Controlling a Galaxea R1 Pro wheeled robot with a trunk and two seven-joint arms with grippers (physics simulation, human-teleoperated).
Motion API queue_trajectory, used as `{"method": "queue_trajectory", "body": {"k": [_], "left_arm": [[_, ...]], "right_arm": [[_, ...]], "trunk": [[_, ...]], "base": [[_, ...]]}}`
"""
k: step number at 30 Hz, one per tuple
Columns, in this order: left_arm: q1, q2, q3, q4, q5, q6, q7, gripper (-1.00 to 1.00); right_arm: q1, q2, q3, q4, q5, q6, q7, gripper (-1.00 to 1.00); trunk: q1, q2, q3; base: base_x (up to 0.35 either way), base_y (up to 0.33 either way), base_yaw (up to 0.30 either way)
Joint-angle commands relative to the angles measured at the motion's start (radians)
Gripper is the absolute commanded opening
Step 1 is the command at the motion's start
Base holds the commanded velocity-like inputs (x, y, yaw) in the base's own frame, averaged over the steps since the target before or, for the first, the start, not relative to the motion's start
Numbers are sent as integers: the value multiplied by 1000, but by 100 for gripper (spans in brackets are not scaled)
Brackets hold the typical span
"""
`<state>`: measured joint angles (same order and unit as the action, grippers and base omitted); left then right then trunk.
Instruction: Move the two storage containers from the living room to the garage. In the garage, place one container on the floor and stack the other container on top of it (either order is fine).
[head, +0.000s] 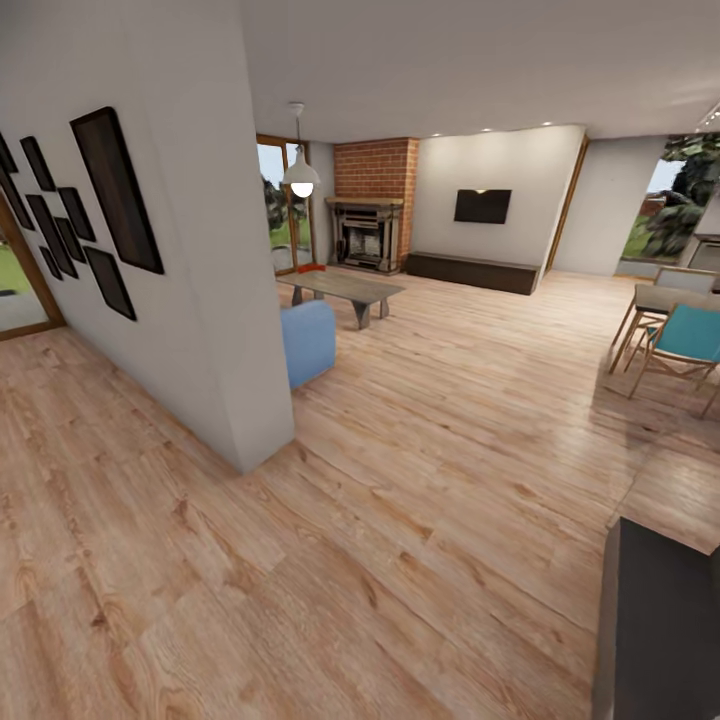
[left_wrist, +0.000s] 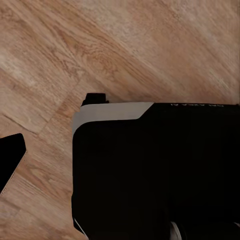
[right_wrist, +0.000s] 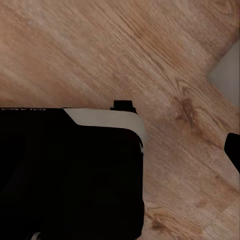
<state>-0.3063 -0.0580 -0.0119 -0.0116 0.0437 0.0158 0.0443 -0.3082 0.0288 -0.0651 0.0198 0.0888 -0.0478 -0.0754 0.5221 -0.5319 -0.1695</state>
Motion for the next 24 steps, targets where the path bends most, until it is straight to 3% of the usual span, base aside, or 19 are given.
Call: {"method": "queue_trajectory", "body": {"k": [1,24], "left_arm": [[0,0,-1,-1,5,2,3,100],[0,1,-1,-1,4,3,3,100]], "right_arm": [[-1,0,-7,2,9,-4,-4,100],[-2,0,-8,2,8,-4,-5,100]], "trunk": [[1,-1,-2],[1,-1,-1]], "base": [[312,113,-4],[327,86,-17]]}}
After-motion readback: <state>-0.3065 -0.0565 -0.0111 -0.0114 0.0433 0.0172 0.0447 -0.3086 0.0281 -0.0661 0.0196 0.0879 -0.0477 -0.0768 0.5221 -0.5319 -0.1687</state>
